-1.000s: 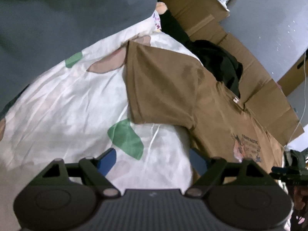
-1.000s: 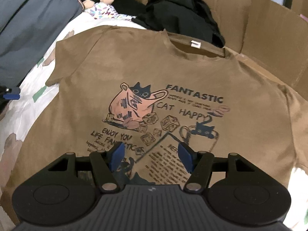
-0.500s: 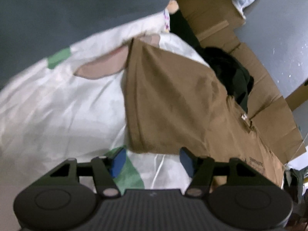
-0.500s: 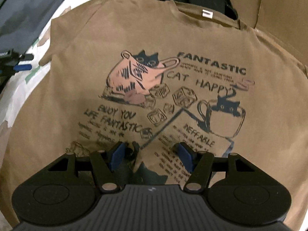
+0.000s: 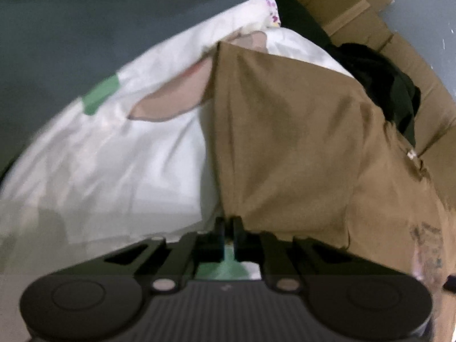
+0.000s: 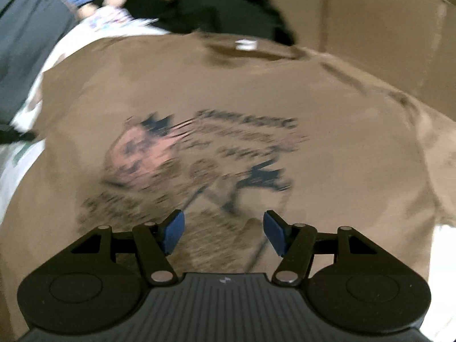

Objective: Fold clothes

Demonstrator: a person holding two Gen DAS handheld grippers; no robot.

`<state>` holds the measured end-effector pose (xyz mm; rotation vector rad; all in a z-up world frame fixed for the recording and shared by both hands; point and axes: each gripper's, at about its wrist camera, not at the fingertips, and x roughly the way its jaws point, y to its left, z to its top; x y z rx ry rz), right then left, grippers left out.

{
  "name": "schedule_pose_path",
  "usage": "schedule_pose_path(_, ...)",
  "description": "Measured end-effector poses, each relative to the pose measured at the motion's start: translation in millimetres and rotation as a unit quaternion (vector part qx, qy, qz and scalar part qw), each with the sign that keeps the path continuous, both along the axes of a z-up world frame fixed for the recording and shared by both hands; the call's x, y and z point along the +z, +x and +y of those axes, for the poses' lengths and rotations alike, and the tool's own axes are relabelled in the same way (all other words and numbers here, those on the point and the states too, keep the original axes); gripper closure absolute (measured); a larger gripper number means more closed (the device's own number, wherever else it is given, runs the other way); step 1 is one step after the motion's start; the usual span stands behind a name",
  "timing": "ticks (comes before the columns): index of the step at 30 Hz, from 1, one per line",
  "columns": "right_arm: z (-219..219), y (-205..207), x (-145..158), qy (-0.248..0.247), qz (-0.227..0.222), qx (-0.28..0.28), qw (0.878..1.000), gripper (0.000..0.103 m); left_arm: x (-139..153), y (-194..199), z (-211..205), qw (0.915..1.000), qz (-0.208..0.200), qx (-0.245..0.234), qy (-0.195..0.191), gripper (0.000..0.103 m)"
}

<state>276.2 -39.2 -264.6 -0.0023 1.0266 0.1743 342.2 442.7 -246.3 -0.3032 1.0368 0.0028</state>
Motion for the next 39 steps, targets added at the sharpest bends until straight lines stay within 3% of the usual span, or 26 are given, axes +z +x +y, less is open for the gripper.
schedule_pose_path(5, -28, 23, 5, -0.020, -0.010, -0.019, 1.000, 0.037, 16, -2, -10, 0.9990, -0.007, -0.002, 0.043, 0.071)
schedule_pose_path(6, -31, 29, 7, -0.026, -0.014, -0.015, 0.999, 0.037, 21, -3, -9, 0.9988, -0.017, -0.003, 0.045, 0.058)
schedule_pose_path(7, -33, 34, 10, -0.032, -0.018, -0.011, 0.999, 0.037, 26, -3, -9, 0.9985, -0.030, -0.002, 0.046, 0.053)
schedule_pose_path(10, -37, 47, 16, -0.052, -0.032, 0.009, 0.998, 0.037, 39, 3, -13, 0.9971, -0.054, -0.003, 0.054, 0.053)
schedule_pose_path(15, -42, 80, 30, -0.071, -0.061, 0.025, 0.995, 0.037, 65, 34, -43, 0.9906, -0.105, -0.073, 0.047, 0.045)
schedule_pose_path(21, -40, 117, 38, -0.073, -0.073, 0.039, 0.994, 0.037, 82, 84, -107, 0.9679, -0.154, -0.196, 0.030, 0.043)
schedule_pose_path(24, -38, 131, 37, -0.074, -0.073, 0.047, 0.993, 0.037, 84, 102, -135, 0.9593, -0.165, -0.225, 0.044, 0.043)
schedule_pose_path(26, -37, 139, 35, -0.076, -0.074, 0.050, 0.993, 0.037, 85, 115, -164, 0.9476, -0.178, -0.257, 0.066, 0.043)
schedule_pose_path(29, -39, 156, 30, -0.082, -0.075, 0.050, 0.993, 0.037, 80, 136, -200, 0.9338, -0.182, -0.295, 0.090, 0.043)
schedule_pose_path(33, -45, 175, 23, -0.092, -0.080, 0.050, 0.991, 0.037, 68, 164, -226, 0.9250, -0.177, -0.324, 0.087, 0.043)
schedule_pose_path(35, -47, 184, 19, -0.093, -0.081, 0.055, 0.991, 0.037, 57, 181, -244, 0.9160, -0.171, -0.349, 0.100, 0.043)
schedule_pose_path(39, -51, 205, 9, -0.096, -0.078, 0.069, 0.990, 0.037, 38, 200, -263, 0.9070, -0.156, -0.372, 0.122, 0.043)
